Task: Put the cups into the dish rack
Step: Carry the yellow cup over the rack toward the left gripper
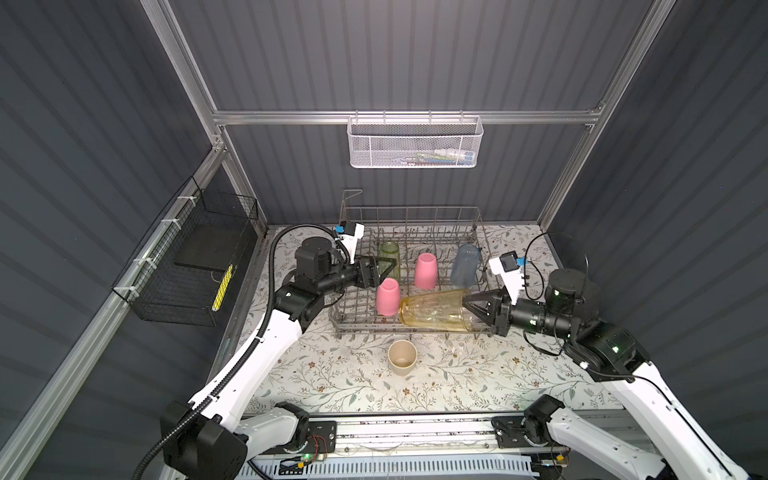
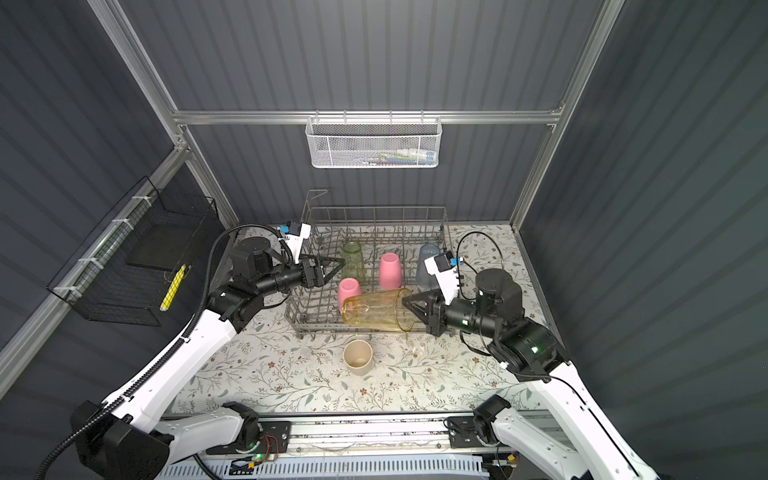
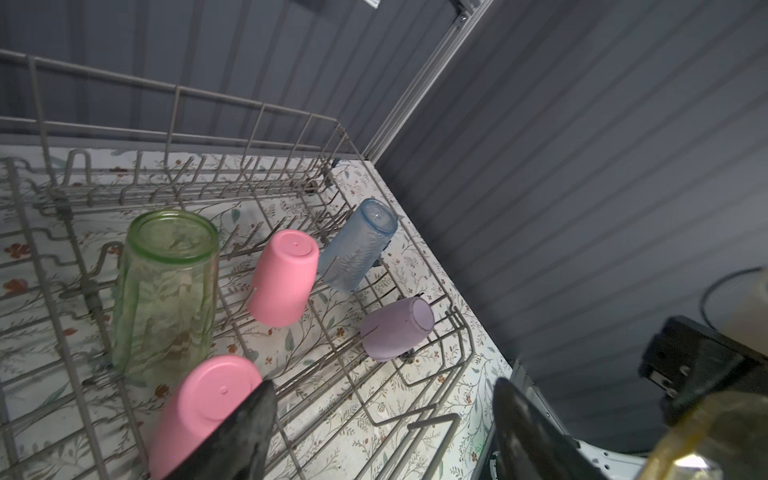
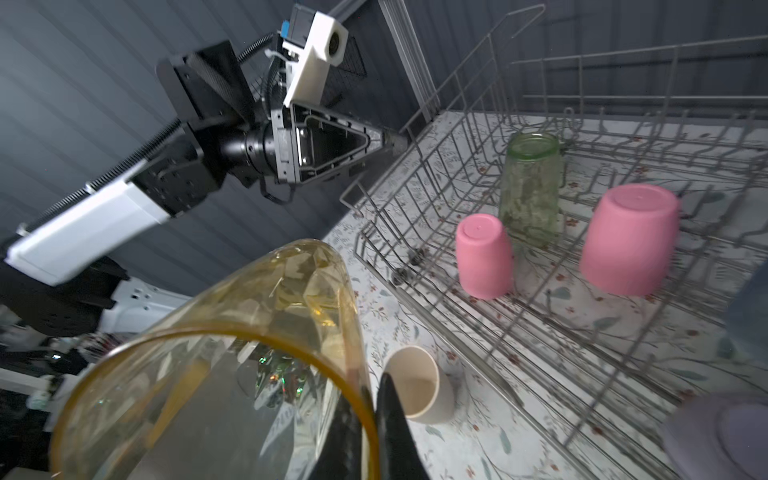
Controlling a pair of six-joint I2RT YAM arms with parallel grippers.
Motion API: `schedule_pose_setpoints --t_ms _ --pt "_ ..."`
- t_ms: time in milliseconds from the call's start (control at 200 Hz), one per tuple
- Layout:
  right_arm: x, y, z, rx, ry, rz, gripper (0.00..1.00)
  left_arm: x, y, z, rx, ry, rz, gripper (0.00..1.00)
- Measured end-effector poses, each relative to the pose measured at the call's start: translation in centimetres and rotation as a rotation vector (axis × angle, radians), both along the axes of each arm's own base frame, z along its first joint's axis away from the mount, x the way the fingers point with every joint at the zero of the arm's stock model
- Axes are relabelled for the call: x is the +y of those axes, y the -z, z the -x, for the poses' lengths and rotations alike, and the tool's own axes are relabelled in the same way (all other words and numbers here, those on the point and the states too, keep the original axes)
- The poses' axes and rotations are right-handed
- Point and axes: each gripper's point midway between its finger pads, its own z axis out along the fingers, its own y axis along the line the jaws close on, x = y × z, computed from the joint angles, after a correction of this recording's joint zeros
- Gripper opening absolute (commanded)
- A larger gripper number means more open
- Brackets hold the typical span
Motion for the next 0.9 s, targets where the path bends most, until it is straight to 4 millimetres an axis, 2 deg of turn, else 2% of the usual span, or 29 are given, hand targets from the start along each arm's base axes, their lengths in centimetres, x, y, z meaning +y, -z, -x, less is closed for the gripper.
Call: schedule_pose_setpoints --t_ms 70,220,320,570,695,901 --pt "0.8 -0.4 -1.3 0.024 -0.025 -0.072 0.00 -0.4 -1.1 0.4 -0.033 0.031 0.043 0.86" --pt "1.8 0.1 -3.6 0.105 -0.059 -0.179 0.00 -1.0 -2.5 0.9 -0.084 0.081 0.117 0.92" --pt "2.1 0.5 -4.3 0.145 -0.077 -0.222 0.00 -1.1 -3.4 1.1 -0.111 0.101 0.167 0.95" --pt "1.9 -0.1 -5.6 0.167 -0.095 -0.307 0.00 -1.6 -6.4 2.6 -0.176 0.201 0.297 0.96" --pt "1.9 -0.6 -5.9 0.157 -0.100 -0.326 0.00 -2.0 -6.9 3.0 -0.177 0.253 0.332 0.95" --pt "1.9 -0.4 -6.7 0.165 -0.103 -0.335 0.00 -2.7 -6.6 3.7 -0.155 0.335 0.350 0.94"
